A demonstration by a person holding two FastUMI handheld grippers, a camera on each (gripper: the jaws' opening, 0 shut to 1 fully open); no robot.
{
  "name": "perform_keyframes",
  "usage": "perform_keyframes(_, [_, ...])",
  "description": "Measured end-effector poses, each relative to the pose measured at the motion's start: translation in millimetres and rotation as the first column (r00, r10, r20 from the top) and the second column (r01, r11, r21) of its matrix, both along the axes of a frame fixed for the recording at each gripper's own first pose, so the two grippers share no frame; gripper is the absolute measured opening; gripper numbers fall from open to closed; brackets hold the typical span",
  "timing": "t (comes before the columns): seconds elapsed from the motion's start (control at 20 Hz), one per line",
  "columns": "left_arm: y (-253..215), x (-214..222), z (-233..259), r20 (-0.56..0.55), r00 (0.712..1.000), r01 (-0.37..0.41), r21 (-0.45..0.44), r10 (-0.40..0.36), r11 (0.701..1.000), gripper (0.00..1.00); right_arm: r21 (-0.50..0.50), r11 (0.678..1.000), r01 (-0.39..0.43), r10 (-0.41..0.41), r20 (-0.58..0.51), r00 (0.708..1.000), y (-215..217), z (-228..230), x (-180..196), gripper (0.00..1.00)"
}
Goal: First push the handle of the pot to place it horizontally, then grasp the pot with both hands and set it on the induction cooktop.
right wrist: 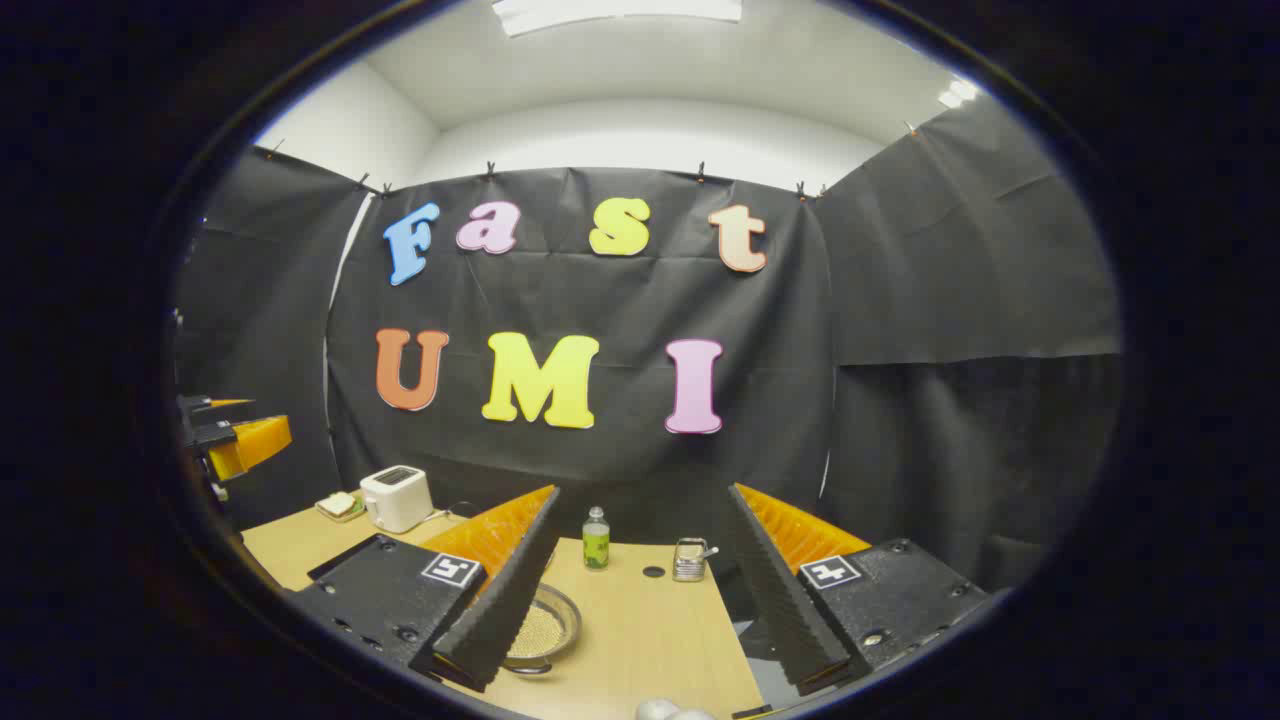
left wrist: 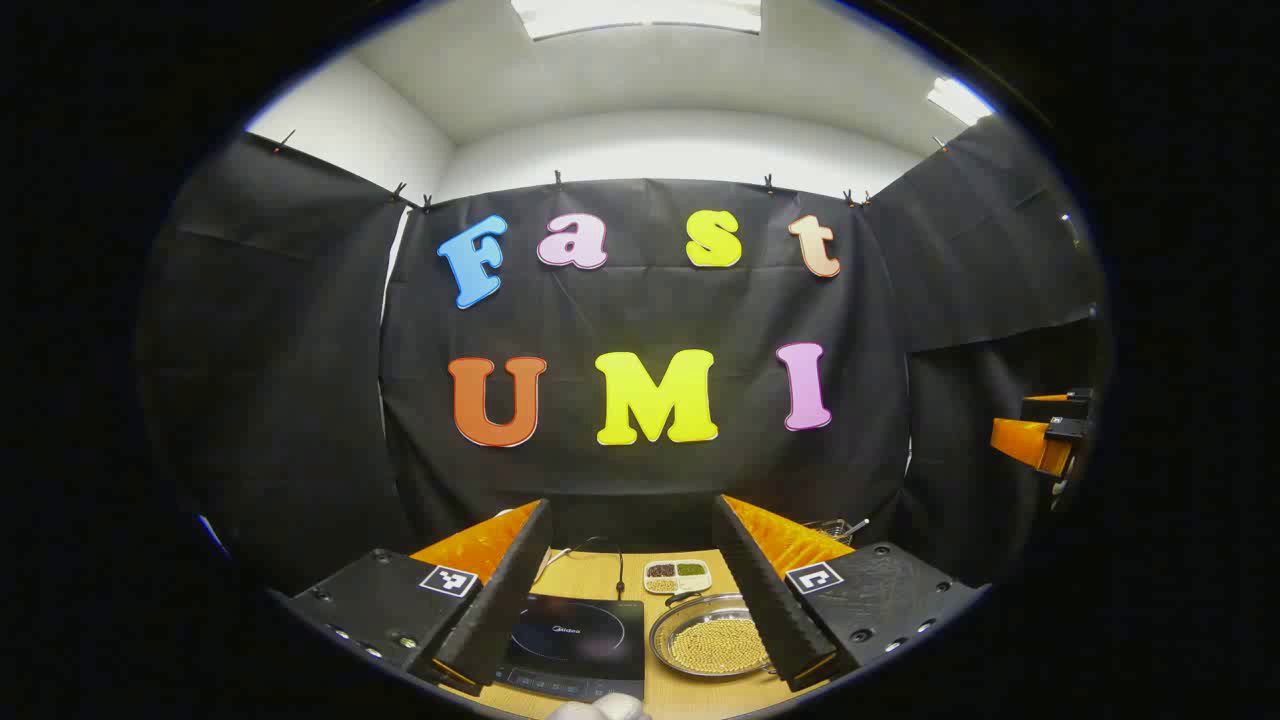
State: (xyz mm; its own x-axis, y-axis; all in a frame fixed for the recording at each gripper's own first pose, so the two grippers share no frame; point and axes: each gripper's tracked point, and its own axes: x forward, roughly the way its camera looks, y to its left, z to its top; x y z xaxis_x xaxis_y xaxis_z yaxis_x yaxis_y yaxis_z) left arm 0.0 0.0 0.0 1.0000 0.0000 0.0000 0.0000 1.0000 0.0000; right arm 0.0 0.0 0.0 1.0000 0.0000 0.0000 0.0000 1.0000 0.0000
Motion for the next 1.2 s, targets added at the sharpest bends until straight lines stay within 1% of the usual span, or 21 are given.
perform_keyframes(0.4, [5.0, 0.7, 5.5, -0.001, 1.0, 0.003, 0.0, -0.003, 1.0, 0.96, -0.003, 1.0, -0.011, 0.011, -0.006, 1.0, 6.1, 5.1, -1.5, 1.0])
perform_keyframes(0.65, [4.3, 2.2, 9.3, 0.003, 1.0, 0.008, 0.007, -0.008, 1.0, 0.96, 0.018, 1.0, -0.015, 0.015, -0.021, 1.0, 7.7, 5.1, 0.6, 0.99])
perform_keyframes(0.7, [5.1, 2.1, 10.2, 0.004, 1.0, 0.006, 0.009, -0.006, 1.0, 0.96, 0.027, 0.999, -0.03, 0.03, -0.025, 0.999, 11.3, 7.0, -0.9, 0.92])
perform_keyframes(0.75, [4.5, 2.0, 10.8, 0.008, 1.0, 0.006, 0.01, -0.006, 1.0, 0.96, 0.036, 0.998, -0.043, 0.045, -0.03, 0.999, 14.5, 6.5, -2.4, 0.88])
perform_keyframes(0.85, [6.9, 0.6, 9.9, 0.008, 1.0, -0.001, 0.012, 0.001, 1.0, 0.96, 0.041, 0.998, -0.045, 0.047, -0.049, 0.998, 12.3, 2.1, -0.1, 0.63])
perform_keyframes(0.9, [7.2, -1.1, 9.7, 0.004, 1.0, -0.005, 0.008, 0.005, 1.0, 0.96, 0.049, 0.998, -0.027, 0.03, -0.058, 0.998, 9.8, 0.0, -3.4, 0.42])
perform_keyframes(0.95, [7.1, -2.4, 8.8, 0.004, 1.0, -0.006, 0.005, 0.006, 1.0, 0.96, 0.063, 0.997, -0.039, 0.043, -0.071, 0.997, 13.7, -3.6, -1.4, 0.21])
perform_keyframes(1.0, [8.3, -4.0, 9.0, 0.007, 1.0, -0.01, 0.006, 0.01, 1.0, 0.96, 0.073, 0.995, -0.071, 0.079, -0.104, 0.991, 22.7, -11.1, 0.0, 0.0])
perform_keyframes(1.05, [9.9, -5.2, 7.9, 0.006, 1.0, -0.015, 0.01, 0.015, 1.0, 0.96, 0.085, 0.992, -0.093, 0.104, -0.127, 0.986, 27.7, -20.9, 1.9, 0.0])
perform_keyframes(1.2, [9.5, -10.5, 5.9, 0.007, 1.0, -0.027, 0.006, 0.027, 1.0, 0.96, 0.063, 0.986, -0.152, 0.161, -0.184, 0.97, 41.5, -49.5, 4.6, 0.01])
